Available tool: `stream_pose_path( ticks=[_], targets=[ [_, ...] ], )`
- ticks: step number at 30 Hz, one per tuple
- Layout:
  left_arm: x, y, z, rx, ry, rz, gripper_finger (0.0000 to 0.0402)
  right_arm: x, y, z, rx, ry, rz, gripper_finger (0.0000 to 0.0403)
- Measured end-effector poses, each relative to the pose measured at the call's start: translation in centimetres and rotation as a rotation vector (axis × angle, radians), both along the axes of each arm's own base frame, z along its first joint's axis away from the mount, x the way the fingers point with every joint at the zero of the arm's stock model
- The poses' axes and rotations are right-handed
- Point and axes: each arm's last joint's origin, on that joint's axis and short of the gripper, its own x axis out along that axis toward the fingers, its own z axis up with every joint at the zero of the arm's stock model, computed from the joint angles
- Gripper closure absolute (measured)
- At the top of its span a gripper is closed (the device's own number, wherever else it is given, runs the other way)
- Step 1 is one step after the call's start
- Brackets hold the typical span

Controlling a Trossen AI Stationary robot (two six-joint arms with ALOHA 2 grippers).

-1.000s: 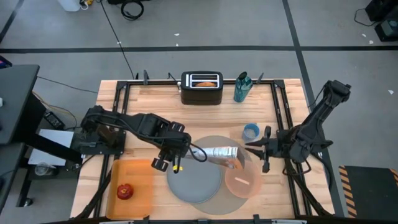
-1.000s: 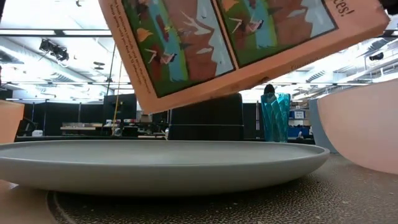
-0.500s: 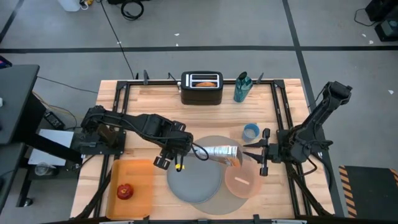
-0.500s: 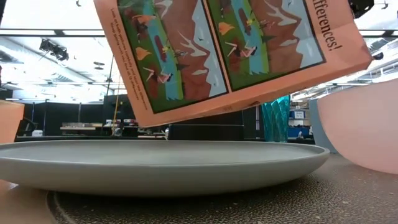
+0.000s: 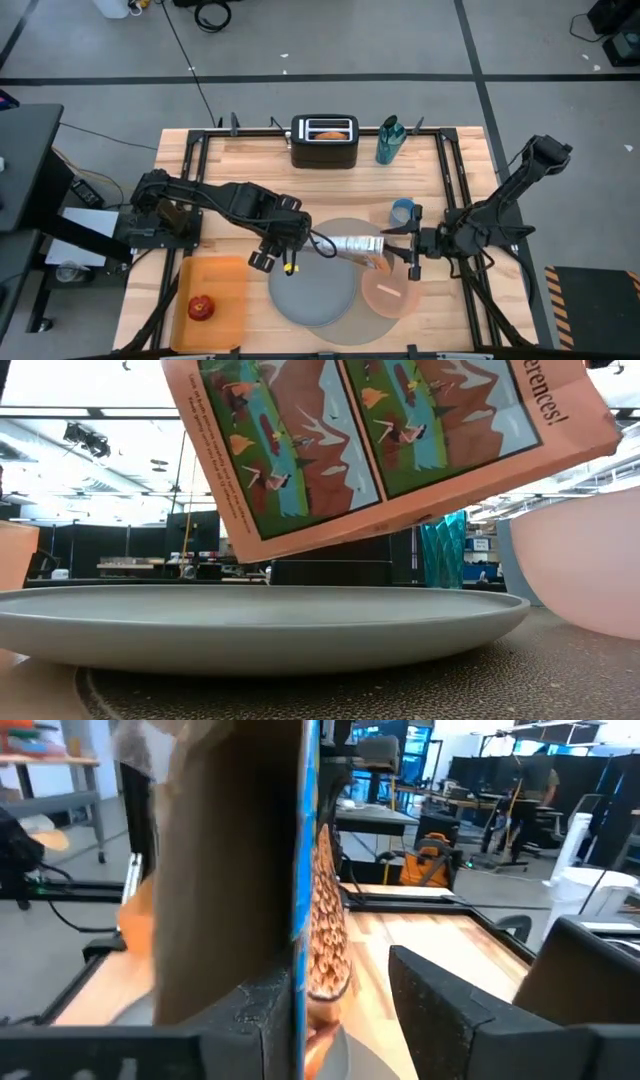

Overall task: Arrange a breakfast setting
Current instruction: Pour the cereal from the yellow cereal box into the orange bowl on the brown placemat

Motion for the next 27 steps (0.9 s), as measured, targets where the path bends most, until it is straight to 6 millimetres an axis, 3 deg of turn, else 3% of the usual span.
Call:
stream_pose_path(
  ticks=[6,18,27],
  targets=[
    [0.7,0.5,0.0,-0.01,-0.048,0.007,0.025,0.9,-0.4,-0.3,0.027,0.0,0.017,0.0271],
    [1.5,0.7,-1.3,-0.087,0.018,0.0,0.025,0.9,0.6,-1.1,0.088,0.026,0.082,0.0378],
    [1.7,0.7,-1.4,-0.112,0.015,0.003,0.0248,0.9,0.7,-1.3,0.08,0.033,0.075,0.0394]
  ],
)
